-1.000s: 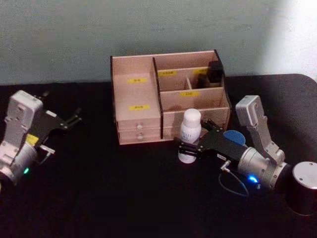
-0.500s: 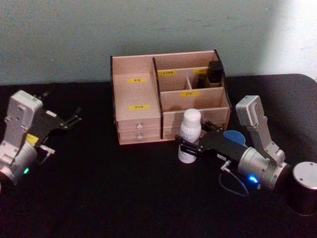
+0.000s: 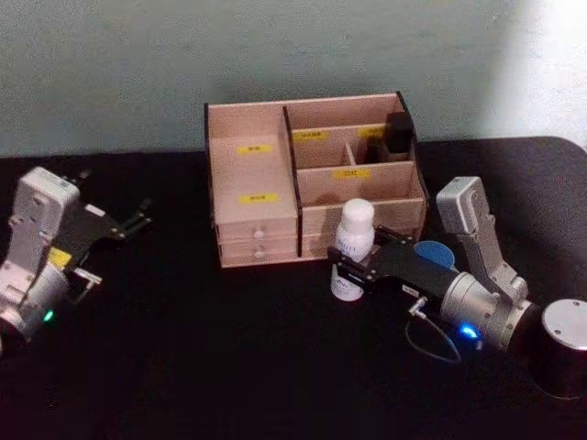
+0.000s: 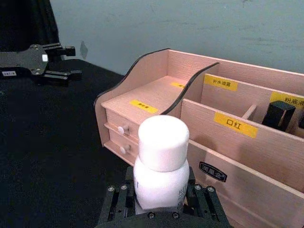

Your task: Pick up the facial cleanser and watermelon frost from the table and place them into the tiered storage box.

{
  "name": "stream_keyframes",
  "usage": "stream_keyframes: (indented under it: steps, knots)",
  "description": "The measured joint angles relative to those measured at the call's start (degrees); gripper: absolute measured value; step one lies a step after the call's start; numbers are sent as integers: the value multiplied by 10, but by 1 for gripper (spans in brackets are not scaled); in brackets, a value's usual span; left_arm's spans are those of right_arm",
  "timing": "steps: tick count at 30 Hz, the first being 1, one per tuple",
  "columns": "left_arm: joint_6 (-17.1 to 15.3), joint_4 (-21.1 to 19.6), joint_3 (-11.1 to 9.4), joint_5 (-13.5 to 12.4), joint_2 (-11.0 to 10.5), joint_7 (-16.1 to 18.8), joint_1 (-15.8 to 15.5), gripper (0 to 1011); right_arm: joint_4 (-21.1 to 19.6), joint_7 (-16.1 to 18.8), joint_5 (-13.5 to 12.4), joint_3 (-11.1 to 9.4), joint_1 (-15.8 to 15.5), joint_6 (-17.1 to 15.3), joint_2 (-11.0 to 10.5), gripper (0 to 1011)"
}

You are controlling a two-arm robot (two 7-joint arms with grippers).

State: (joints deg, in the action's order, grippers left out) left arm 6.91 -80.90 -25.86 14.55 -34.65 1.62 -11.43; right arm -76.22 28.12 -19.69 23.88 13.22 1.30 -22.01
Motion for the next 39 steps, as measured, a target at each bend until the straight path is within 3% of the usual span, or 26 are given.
stream_keyframes:
  steps: [21,30,39]
  knots:
    - [0,0,0,0,0,0,0,1001,-22,11,-4,0,-6,2,-11,590]
    - [0,0,0,0,0,0,0,1001,-70,17,-36,-14,-9,-22,-26,590]
    - [0,0,0,0,0,0,0,1001,-89,5,-59,-25,14,-31,-25,590]
